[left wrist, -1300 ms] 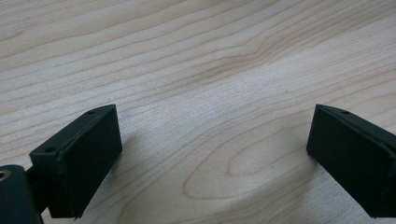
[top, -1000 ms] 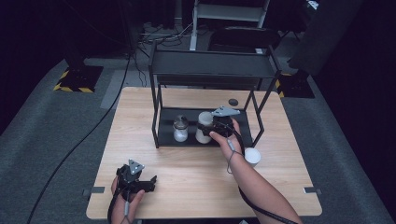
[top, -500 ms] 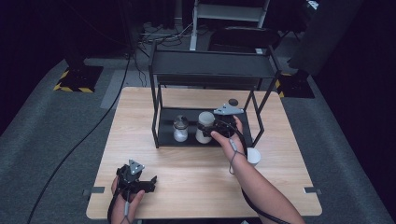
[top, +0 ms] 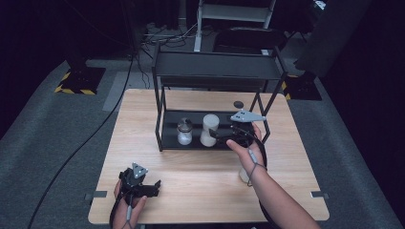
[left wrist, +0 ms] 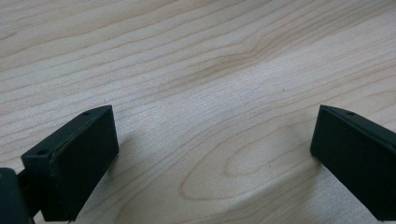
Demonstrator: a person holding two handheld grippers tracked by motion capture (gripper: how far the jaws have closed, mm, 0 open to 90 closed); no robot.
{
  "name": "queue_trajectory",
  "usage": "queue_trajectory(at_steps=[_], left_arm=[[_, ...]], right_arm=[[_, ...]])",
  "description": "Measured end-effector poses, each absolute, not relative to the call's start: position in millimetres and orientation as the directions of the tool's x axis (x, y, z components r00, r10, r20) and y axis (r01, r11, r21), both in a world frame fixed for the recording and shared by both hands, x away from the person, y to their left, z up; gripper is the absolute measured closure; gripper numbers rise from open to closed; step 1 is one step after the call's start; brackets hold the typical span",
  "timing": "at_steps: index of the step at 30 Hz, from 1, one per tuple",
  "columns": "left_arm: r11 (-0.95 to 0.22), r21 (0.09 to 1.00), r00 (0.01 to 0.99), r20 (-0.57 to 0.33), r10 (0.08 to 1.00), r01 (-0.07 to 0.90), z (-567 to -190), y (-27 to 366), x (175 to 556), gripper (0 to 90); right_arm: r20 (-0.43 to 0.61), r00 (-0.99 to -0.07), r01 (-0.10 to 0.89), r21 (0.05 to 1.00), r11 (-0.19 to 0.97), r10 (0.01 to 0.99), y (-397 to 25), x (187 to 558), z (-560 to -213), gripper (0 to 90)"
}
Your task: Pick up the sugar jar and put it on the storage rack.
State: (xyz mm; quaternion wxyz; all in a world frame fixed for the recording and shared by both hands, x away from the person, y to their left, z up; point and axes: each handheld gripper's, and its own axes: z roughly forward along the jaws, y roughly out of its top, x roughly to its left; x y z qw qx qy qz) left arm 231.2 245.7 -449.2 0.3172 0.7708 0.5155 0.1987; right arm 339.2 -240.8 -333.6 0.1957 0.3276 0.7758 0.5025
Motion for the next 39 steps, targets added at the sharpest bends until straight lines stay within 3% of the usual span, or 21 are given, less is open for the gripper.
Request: queue_trajectory(at_steps=[18,39], left_arm=[[-0.267,0.694,0.389,-0.020,0.921,0.669,-449,245,232,0.1],[-0.269,0.694,0.391,-0.020,0.920,0.668,-449,246,233,0.1]], right_arm=[[0.032,-0.711,0.308,0.912,0.271,0.702,-288,295,-318,8.2],[0.008,-0.689,0.289,0.920,0.265,0.724,-332,254,-329,5.1]])
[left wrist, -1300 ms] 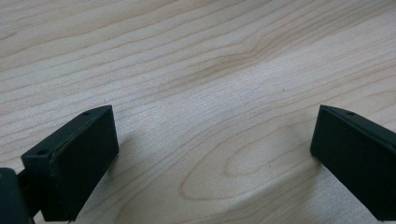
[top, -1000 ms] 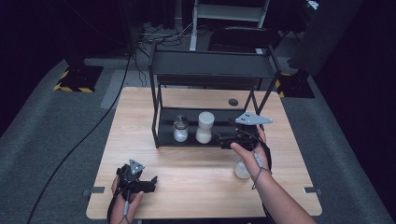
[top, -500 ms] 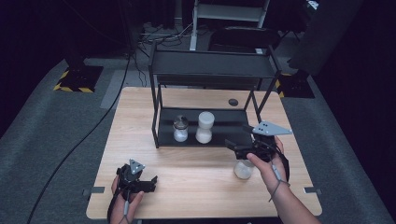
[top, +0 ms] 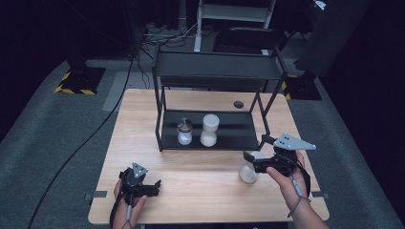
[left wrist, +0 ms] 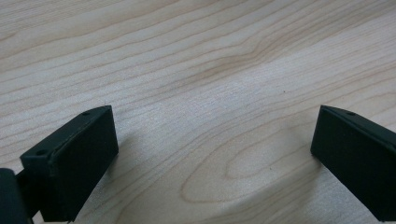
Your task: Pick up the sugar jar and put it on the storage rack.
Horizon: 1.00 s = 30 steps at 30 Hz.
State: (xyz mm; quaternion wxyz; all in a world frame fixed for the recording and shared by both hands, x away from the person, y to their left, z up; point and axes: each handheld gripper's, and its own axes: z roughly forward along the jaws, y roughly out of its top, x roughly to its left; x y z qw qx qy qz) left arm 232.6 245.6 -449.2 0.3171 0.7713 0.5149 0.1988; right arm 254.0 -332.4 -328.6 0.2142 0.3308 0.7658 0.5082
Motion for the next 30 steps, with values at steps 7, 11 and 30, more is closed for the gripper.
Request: queue_trajectory(at_steps=[7,11,30], left_arm=[[-0.269,0.694,0.391,-0.020,0.920,0.668,-449,246,233,0.1],[-0.269,0.694,0.391,-0.020,0.920,0.668,-449,246,233,0.1],[-0.269,0.693,0.391,-0.020,0.920,0.669,-449,246,233,0.1]], right_arm=[[0.028,-0.667,0.310,0.919,0.243,0.744,-346,248,-338,4.6],[0.036,-0.657,0.323,0.916,0.237,0.753,-352,246,-345,4.5],[0.023,-0.633,0.347,0.902,0.257,0.774,-365,238,-373,3.3]])
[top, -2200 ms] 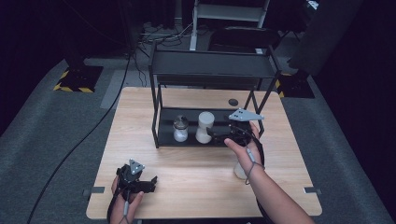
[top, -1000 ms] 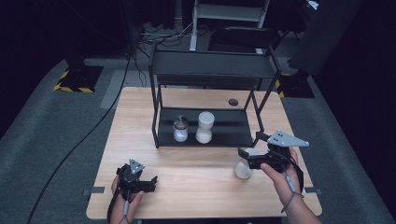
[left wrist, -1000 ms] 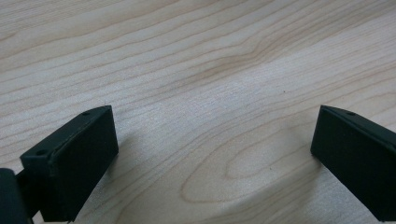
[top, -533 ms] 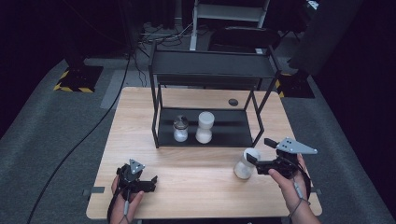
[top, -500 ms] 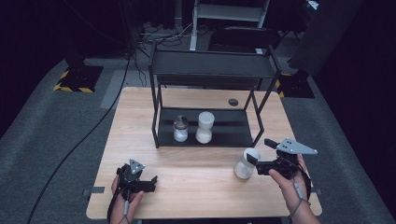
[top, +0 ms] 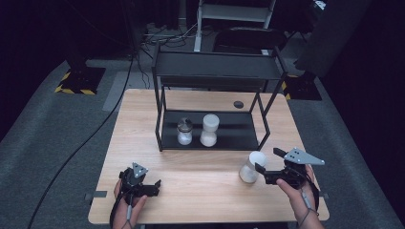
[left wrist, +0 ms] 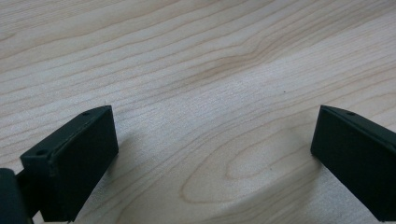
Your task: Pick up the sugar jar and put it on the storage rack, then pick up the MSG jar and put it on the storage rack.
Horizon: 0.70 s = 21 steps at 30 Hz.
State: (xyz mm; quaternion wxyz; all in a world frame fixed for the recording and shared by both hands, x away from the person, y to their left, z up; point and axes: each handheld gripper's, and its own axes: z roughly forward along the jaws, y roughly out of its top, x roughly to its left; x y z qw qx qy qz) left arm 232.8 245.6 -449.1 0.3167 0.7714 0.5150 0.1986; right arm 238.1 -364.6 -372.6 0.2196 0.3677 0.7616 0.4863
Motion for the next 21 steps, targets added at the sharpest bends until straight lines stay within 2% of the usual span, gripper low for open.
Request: queue_trajectory(at_steps=[21], left_arm=[[-0.268,0.693,0.390,-0.020,0.921,0.669,-449,245,233,0.1]], right_arm=[[0.029,-0.643,0.373,0.885,0.280,0.765,-364,240,-398,3.3]])
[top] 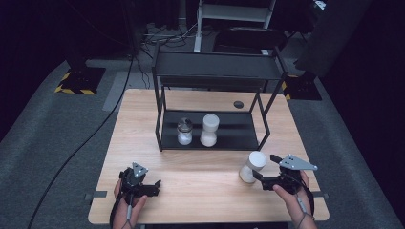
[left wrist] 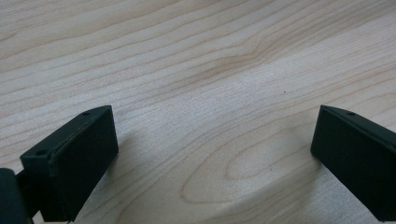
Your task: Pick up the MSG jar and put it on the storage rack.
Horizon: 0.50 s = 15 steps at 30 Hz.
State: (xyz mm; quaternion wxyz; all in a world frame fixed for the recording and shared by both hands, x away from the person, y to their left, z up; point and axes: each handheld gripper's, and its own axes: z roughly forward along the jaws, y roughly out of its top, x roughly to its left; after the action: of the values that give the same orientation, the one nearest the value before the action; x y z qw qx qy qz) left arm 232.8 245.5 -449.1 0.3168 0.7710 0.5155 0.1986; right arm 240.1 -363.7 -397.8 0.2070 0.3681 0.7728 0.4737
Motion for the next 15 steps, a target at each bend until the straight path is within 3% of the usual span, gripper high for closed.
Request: queue_trajectory(at_steps=[15], left_arm=[[-0.269,0.694,0.391,-0.020,0.920,0.668,-449,246,233,0.1]], right_arm=[[0.029,-0.655,0.387,0.871,0.303,0.755,-358,252,-405,8.7]])
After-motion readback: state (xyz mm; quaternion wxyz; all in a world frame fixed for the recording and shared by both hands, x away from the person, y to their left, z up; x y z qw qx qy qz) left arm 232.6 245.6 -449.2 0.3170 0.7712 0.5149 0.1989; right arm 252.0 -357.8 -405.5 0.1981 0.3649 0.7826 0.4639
